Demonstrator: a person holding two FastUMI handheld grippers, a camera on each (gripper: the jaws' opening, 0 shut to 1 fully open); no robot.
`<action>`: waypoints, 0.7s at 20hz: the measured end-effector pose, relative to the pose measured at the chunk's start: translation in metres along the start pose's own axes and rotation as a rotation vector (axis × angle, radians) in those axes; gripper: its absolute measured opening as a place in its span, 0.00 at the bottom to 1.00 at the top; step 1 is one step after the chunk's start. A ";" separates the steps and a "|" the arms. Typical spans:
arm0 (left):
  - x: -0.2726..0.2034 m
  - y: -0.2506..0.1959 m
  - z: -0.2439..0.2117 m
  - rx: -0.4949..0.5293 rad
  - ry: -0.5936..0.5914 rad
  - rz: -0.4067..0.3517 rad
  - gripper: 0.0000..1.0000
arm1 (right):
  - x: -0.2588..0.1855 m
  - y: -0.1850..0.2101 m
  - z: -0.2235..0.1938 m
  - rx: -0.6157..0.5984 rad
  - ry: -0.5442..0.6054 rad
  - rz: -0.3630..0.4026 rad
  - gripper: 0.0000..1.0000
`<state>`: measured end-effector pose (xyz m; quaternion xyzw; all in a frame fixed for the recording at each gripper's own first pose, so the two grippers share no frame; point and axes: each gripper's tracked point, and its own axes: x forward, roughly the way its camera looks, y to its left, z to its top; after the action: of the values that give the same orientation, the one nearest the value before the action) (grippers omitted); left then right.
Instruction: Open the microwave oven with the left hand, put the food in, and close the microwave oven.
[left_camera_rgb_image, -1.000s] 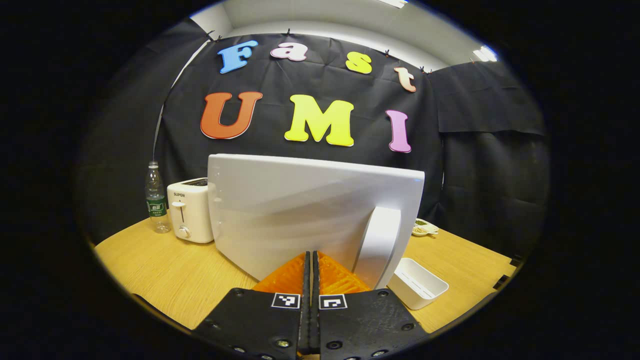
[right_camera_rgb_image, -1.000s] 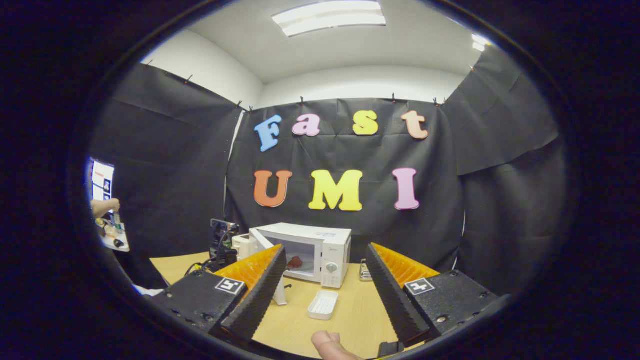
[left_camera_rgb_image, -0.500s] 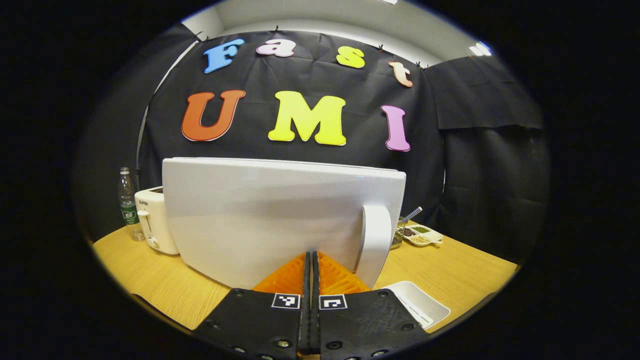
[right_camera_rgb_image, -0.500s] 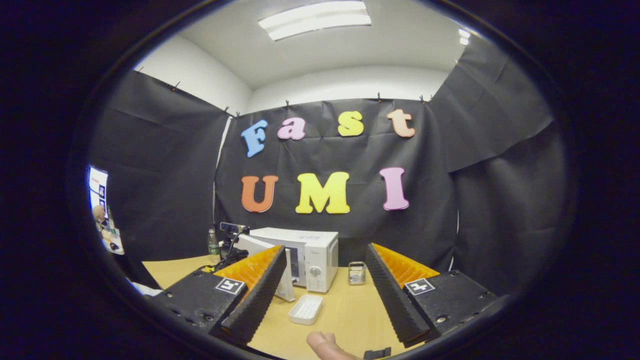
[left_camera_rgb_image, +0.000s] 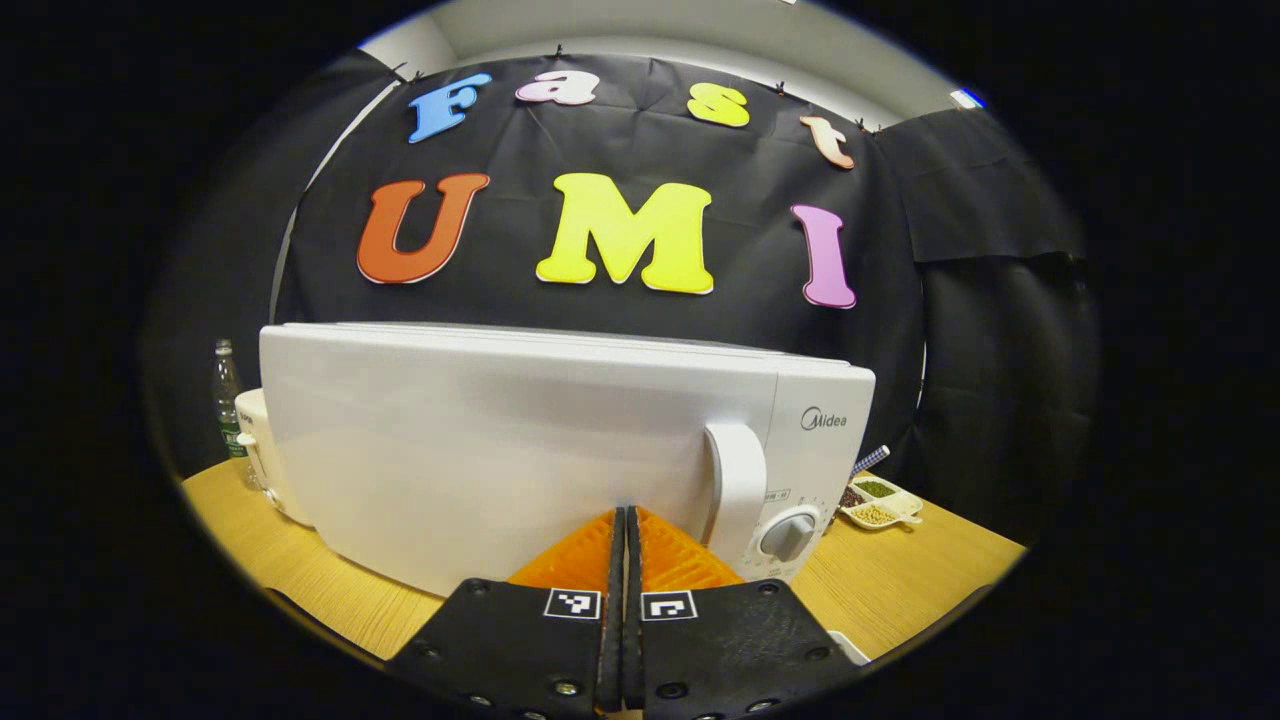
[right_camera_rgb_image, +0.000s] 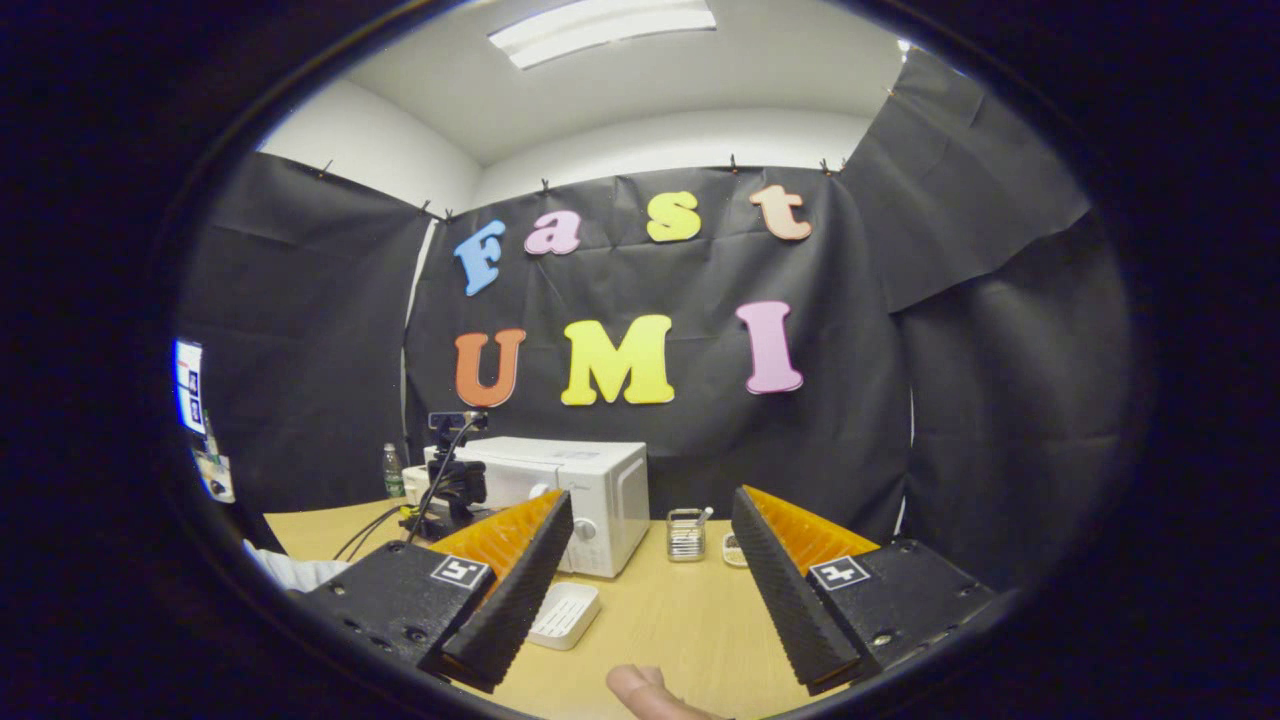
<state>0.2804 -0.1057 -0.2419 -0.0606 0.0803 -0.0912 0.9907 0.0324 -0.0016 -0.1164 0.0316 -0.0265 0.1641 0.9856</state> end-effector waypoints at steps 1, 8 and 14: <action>-0.002 0.002 0.003 0.014 -0.026 0.014 0.02 | 0.003 -0.006 -0.005 0.008 0.012 -0.007 0.95; 0.000 0.002 -0.003 0.043 -0.007 0.048 0.02 | -0.001 -0.022 -0.017 0.062 0.062 -0.063 1.00; -0.025 -0.004 0.003 -0.083 0.059 0.013 0.01 | -0.028 -0.017 -0.010 0.037 0.076 -0.124 0.98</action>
<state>0.2561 -0.1046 -0.2342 -0.0982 0.1135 -0.0830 0.9852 0.0120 -0.0261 -0.1292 0.0452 0.0163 0.1042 0.9934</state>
